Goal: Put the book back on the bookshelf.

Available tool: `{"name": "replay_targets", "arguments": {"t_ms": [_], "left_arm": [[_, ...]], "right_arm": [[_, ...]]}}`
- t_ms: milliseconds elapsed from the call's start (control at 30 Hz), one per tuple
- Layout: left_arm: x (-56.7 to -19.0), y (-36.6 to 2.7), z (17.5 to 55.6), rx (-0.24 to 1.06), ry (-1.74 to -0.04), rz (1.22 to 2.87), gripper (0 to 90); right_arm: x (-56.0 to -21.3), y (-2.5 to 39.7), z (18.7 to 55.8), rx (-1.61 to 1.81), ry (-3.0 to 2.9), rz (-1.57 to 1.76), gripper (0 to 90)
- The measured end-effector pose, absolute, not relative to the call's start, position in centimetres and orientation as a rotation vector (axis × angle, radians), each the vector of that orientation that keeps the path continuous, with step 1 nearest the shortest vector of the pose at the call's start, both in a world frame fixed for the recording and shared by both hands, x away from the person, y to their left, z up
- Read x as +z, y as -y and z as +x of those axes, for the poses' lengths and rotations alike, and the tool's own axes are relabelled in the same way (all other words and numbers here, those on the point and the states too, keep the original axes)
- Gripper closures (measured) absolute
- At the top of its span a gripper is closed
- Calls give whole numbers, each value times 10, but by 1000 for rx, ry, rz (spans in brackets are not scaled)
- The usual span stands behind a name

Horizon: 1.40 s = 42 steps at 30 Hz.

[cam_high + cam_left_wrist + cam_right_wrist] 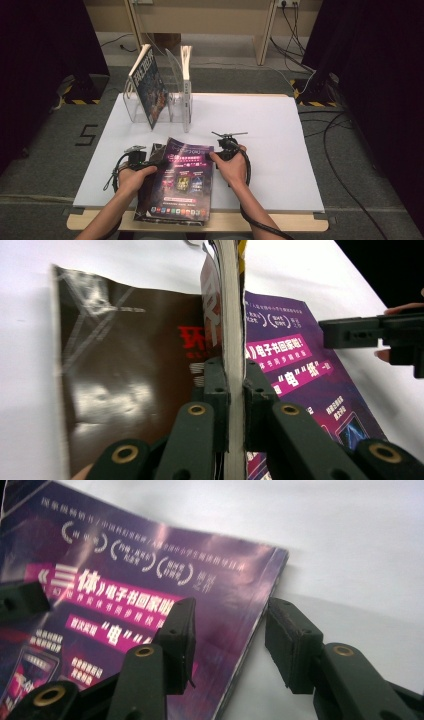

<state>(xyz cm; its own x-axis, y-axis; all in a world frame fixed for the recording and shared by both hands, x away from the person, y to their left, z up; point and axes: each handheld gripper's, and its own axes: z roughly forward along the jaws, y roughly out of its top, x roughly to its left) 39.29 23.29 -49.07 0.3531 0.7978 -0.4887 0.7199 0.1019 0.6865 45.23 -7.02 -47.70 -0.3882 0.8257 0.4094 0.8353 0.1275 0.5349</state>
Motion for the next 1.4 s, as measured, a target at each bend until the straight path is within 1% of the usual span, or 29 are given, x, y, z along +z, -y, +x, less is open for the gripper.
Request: {"name": "replay_targets", "arguments": {"t_ms": [200,367,533,733,867,900,1100,1400], "left_arm": [[-492,-224,390,84,-1377,1633,833],[-493,-225,391,80,-1383,1626,824],[-491,-226,392,83,-1407,1636,776],[-489,-231,394,122,-1426,1671,729],[-487,-236,394,167,-1432,1695,733],[-486,-237,394,185,-1432,1707,749],[-488,-236,395,176,-1428,1735,745],[-482,-238,389,217,-1416,1750,739]], "right_arm": [[-478,83,460,-1128,2308,-1774,556],[-478,84,467,-1125,2290,-1773,555],[-478,83,474,-1111,2265,-1782,550],[-478,83,480,-1114,2232,-1785,551],[-478,82,486,-1116,2231,-1785,550],[-479,82,488,-1122,2214,-1791,551],[-478,80,489,-1117,2206,-1798,550],[-480,84,485,-1135,2141,-1802,558]]}}
